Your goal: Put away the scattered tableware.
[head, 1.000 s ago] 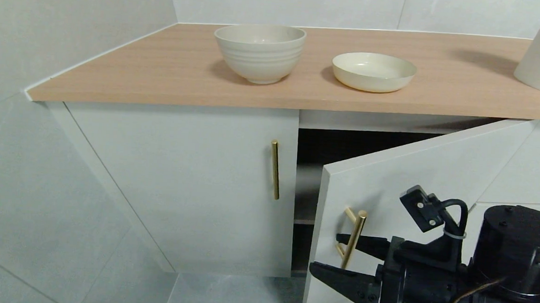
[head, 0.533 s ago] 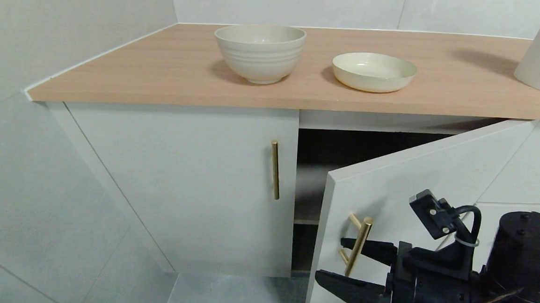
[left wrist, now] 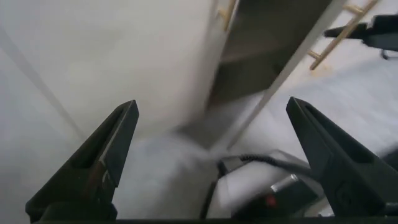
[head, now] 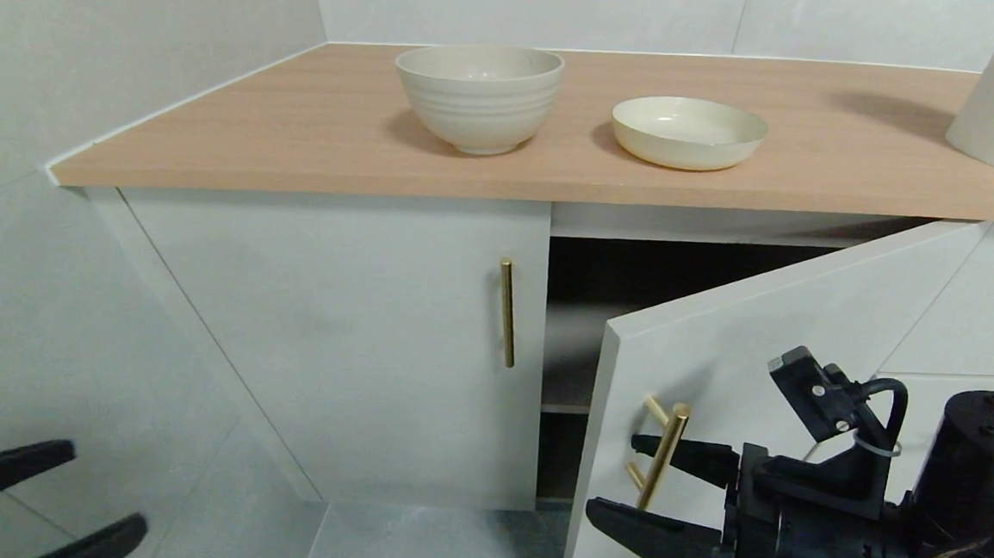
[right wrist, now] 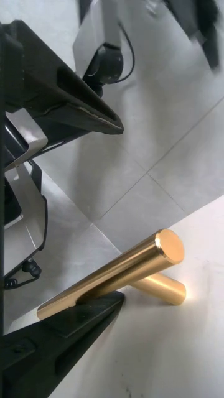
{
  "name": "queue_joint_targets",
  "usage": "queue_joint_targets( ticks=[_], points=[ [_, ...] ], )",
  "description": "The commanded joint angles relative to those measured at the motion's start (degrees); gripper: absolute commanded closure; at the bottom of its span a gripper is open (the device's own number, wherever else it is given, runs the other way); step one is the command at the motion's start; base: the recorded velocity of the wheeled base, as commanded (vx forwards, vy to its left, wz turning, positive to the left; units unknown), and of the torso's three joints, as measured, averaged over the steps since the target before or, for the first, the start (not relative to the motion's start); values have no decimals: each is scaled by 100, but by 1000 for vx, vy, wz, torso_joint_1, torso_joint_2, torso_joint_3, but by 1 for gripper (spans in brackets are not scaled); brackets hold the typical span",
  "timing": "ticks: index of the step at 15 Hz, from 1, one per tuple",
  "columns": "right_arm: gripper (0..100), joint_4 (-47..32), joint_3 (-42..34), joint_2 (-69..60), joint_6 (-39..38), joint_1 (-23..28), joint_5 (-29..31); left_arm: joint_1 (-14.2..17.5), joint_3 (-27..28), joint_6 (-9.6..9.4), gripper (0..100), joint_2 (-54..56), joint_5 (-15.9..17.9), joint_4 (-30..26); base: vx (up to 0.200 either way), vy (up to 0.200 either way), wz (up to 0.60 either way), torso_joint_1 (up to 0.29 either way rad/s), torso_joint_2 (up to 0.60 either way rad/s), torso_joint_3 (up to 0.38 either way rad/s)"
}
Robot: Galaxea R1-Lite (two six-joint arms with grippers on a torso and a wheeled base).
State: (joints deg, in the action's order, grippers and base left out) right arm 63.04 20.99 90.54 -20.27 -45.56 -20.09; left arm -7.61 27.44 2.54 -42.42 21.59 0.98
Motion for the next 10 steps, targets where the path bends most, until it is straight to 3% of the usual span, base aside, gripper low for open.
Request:
queue_joint_targets(
  ticks=[1,2,4,5,7,8,10],
  points=[
    [0,-20,-34,34,-3,3,-12,-505,235,116,0,-2991,205,1827,0,0,0,0,0,0],
    [0,-20,-51,43,-3,3,-21,-777,235,327,0,-3237,188,2170,0,0,0,0,0,0],
    [0,-20,-60,43,-3,3,-21,-1331,244,994,0,-3413,197,2478,0,0,0,0,0,0],
    [0,-20,-60,43,-3,-6,-21,-1472,244,1153,0,-3483,197,2530,0,0,0,0,0,0],
    [0,-20,-69,52,-3,-6,-30,-1630,244,1205,0,-3729,197,2680,0,0,0,0,0,0],
    [0,-20,-69,52,-3,-6,-30,-1656,271,1205,100,-3861,197,2829,0,0,0,0,0,0],
    [0,-20,-69,52,-3,-6,-21,-1788,288,1179,100,-4116,205,3383,0,0,0,0,0,0]
  ],
)
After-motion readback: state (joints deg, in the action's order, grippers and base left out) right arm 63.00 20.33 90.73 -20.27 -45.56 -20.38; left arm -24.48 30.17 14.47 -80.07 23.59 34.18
